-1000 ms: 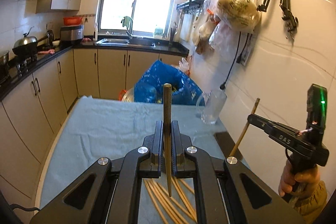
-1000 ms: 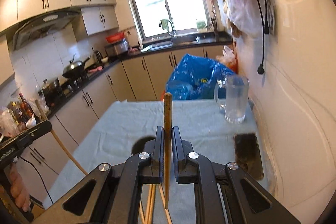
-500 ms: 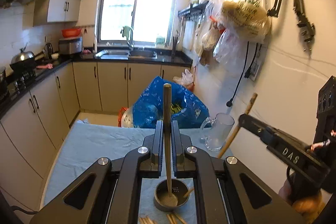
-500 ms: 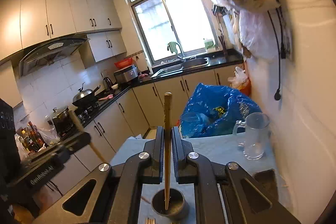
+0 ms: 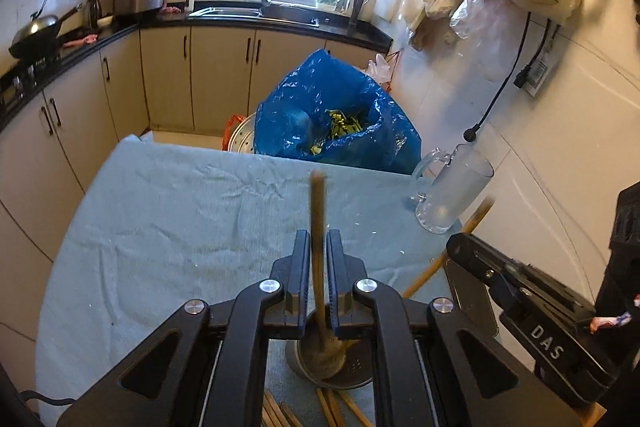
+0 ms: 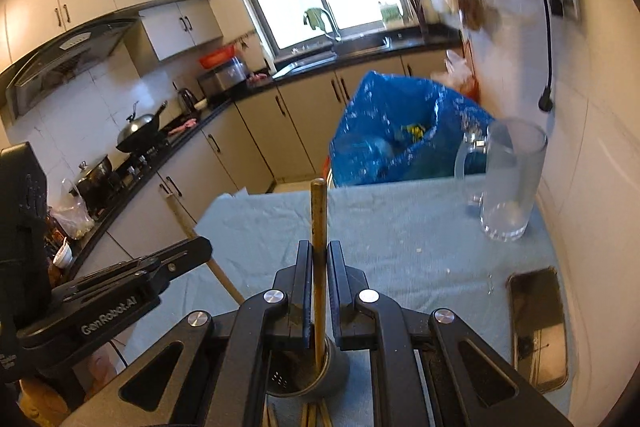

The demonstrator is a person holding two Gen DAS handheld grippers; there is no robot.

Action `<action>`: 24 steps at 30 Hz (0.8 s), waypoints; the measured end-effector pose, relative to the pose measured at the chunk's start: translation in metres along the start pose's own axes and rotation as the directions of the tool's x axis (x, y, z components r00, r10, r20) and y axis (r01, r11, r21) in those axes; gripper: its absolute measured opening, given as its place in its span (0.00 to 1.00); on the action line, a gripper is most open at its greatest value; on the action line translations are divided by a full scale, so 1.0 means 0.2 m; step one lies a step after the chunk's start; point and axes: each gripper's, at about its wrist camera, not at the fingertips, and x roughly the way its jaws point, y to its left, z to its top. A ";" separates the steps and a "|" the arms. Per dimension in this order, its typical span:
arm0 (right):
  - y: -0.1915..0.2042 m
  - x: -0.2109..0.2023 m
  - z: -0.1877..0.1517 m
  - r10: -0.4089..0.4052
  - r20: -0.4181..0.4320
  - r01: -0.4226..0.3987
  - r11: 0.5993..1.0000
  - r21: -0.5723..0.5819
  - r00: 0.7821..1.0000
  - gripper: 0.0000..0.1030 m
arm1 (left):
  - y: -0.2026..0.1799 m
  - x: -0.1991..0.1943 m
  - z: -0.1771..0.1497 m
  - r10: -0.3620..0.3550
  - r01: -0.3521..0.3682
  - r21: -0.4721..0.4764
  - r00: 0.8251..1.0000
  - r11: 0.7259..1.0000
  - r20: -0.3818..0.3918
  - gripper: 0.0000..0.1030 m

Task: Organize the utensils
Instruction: 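Open the left tool to drop its chopstick into the cup while the right tool releases its own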

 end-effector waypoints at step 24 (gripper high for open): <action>-0.13 -0.11 -0.64 -0.089 -0.232 0.068 0.993 -0.098 0.969 0.57 | 0.35 -0.21 -0.71 0.077 -0.086 -0.069 0.990 0.994 -0.118 0.64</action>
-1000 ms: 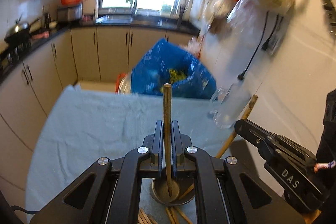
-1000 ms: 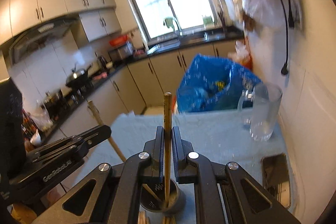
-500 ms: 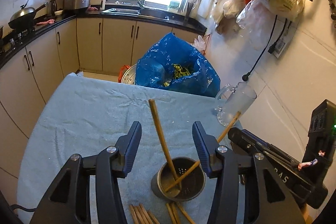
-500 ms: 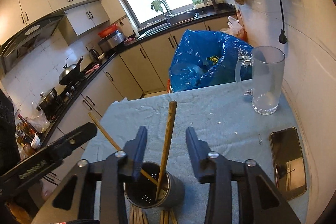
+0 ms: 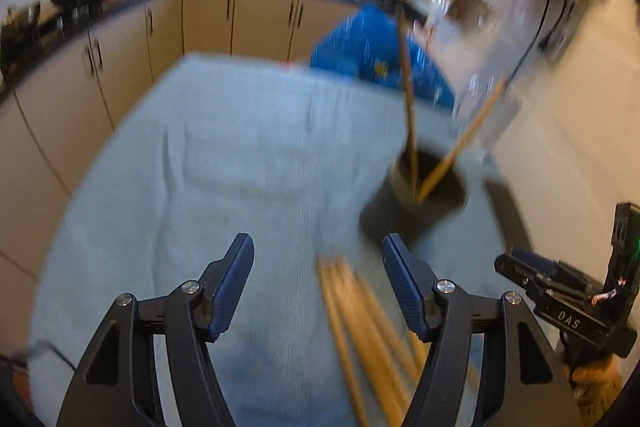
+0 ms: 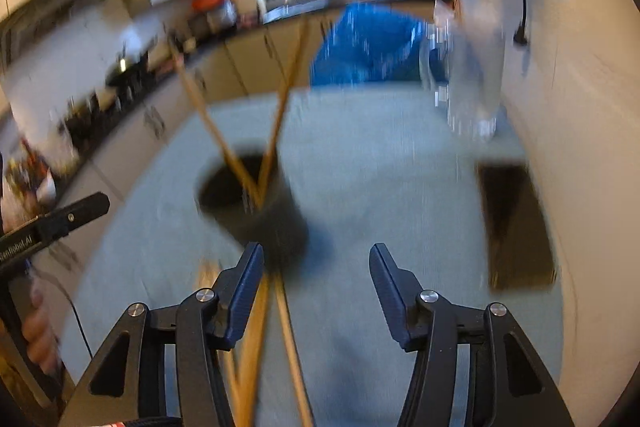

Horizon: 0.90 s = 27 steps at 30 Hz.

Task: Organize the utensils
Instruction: 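Open the left tool to drop its chopstick into the cup while the right tool releases its own, then close the left tool on another chopstick while the right tool grasps a chopstick too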

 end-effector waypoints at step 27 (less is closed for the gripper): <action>0.14 0.23 -0.30 -0.154 -0.067 0.142 0.977 -0.161 0.986 0.28 | -0.06 0.23 -0.39 0.151 -0.137 0.118 0.982 0.983 -0.117 0.07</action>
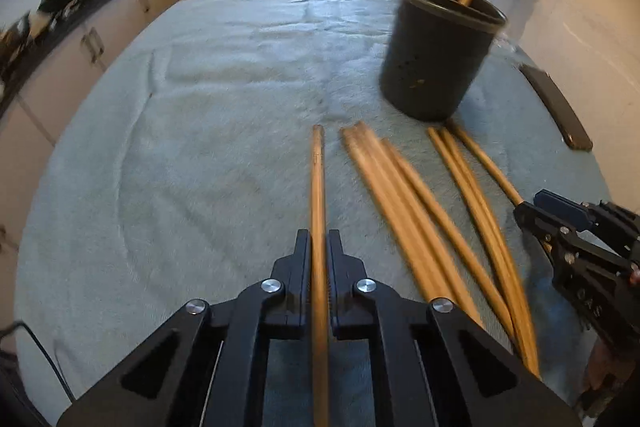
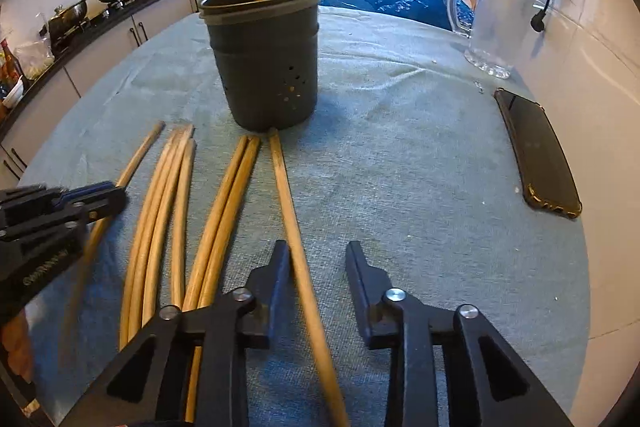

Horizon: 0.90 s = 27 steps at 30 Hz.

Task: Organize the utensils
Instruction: 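Close the left tool on another chopstick while the right tool grasps a chopstick too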

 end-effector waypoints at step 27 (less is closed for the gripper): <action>-0.27 -0.13 -0.13 -0.002 -0.100 0.011 0.996 0.090 0.995 0.29 | 0.24 -0.09 -0.12 0.000 -0.001 -0.090 1.000 0.996 -0.014 0.17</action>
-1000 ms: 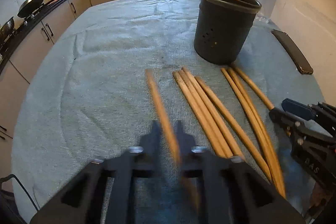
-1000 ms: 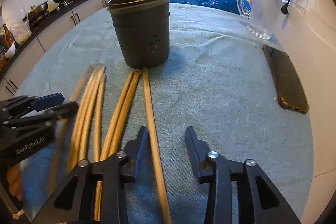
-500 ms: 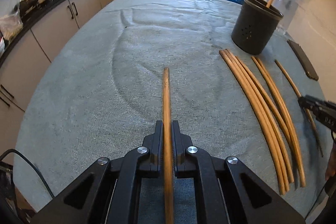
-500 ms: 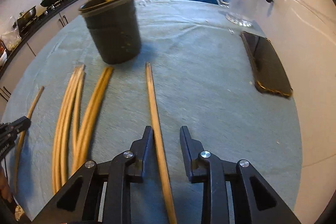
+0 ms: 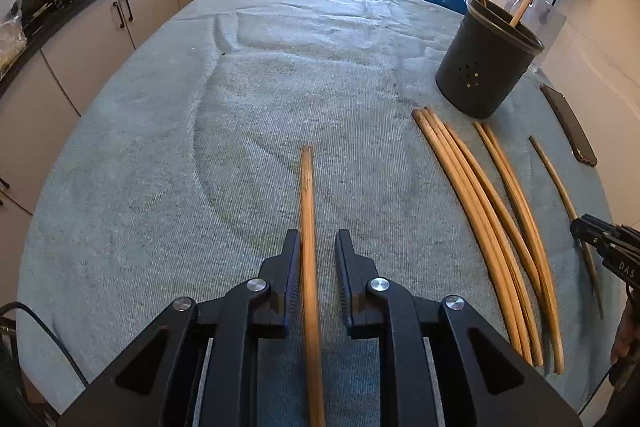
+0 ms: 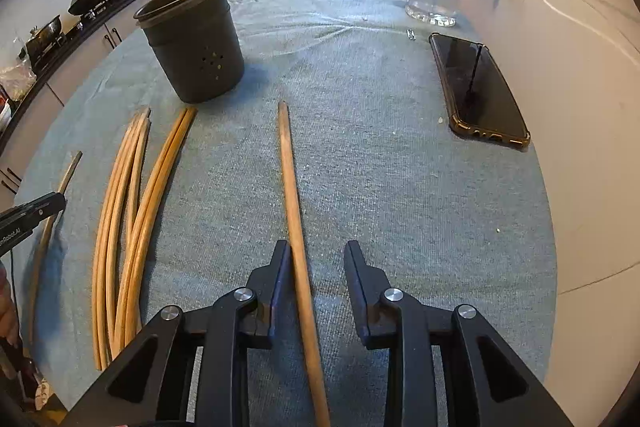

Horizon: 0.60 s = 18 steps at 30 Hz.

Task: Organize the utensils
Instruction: 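Close the left tool on another chopstick while the right tool grasps a chopstick too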

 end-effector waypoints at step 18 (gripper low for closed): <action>0.17 0.23 0.40 -0.032 -0.159 0.013 0.992 -0.122 0.987 0.30 | 0.07 0.04 0.09 -0.040 0.046 0.067 0.995 0.997 -0.087 0.21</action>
